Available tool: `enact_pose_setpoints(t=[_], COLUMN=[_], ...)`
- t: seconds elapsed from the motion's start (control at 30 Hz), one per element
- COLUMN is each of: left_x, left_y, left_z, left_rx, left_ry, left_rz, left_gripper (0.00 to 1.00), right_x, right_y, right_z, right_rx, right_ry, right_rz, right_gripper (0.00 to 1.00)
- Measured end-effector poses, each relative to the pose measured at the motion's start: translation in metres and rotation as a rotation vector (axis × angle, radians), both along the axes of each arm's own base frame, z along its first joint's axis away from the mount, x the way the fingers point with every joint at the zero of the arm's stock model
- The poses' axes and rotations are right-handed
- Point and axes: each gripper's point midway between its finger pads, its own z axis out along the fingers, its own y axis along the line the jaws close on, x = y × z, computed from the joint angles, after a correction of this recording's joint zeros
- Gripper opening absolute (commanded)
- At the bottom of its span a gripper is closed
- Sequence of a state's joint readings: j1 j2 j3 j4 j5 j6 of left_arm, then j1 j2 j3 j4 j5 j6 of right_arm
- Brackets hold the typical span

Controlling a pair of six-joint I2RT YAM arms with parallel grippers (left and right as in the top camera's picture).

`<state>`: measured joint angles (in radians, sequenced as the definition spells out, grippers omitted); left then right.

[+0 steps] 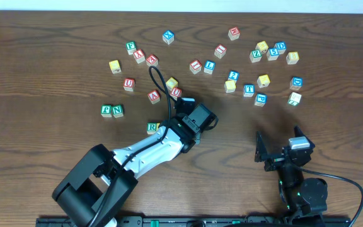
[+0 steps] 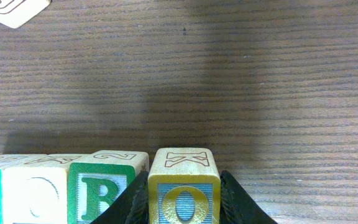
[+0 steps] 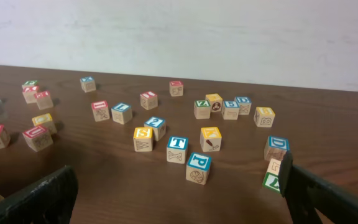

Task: Spell out ROBOT
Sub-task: 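Lower the yellow O block beside the B block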

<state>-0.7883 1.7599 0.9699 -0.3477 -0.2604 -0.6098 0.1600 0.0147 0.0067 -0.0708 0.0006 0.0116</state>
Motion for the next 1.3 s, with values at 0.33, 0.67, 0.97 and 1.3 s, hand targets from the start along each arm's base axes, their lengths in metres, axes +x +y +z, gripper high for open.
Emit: enact_pose_setpoints(t=[0.33, 0.67, 0.97, 1.3], left_x=[-0.0031, -0.0033, -0.0032, -0.0031], left_y=[-0.0033, -0.0035, -0.0035, -0.0036], left_z=[-0.0015, -0.0015, -0.0015, -0.0015], left_rx=[-0.018, -0.019, -0.019, -0.019], left_ry=[0.020, 0.021, 0.021, 0.020], left_rz=[-0.009, -0.010, -0.010, -0.010], left_gripper=[0.07, 0.07, 0.07, 0.07], right_x=[0.0000, 0.0000, 0.0000, 0.0000], right_y=[0.0000, 0.0000, 0.0000, 0.0000], right_z=[0.0000, 0.0000, 0.0000, 0.0000], right_rx=[0.000, 0.000, 0.000, 0.000], right_ry=[0.000, 0.000, 0.000, 0.000], right_rz=[0.000, 0.000, 0.000, 0.000], right_gripper=[0.99, 0.99, 0.99, 0.99])
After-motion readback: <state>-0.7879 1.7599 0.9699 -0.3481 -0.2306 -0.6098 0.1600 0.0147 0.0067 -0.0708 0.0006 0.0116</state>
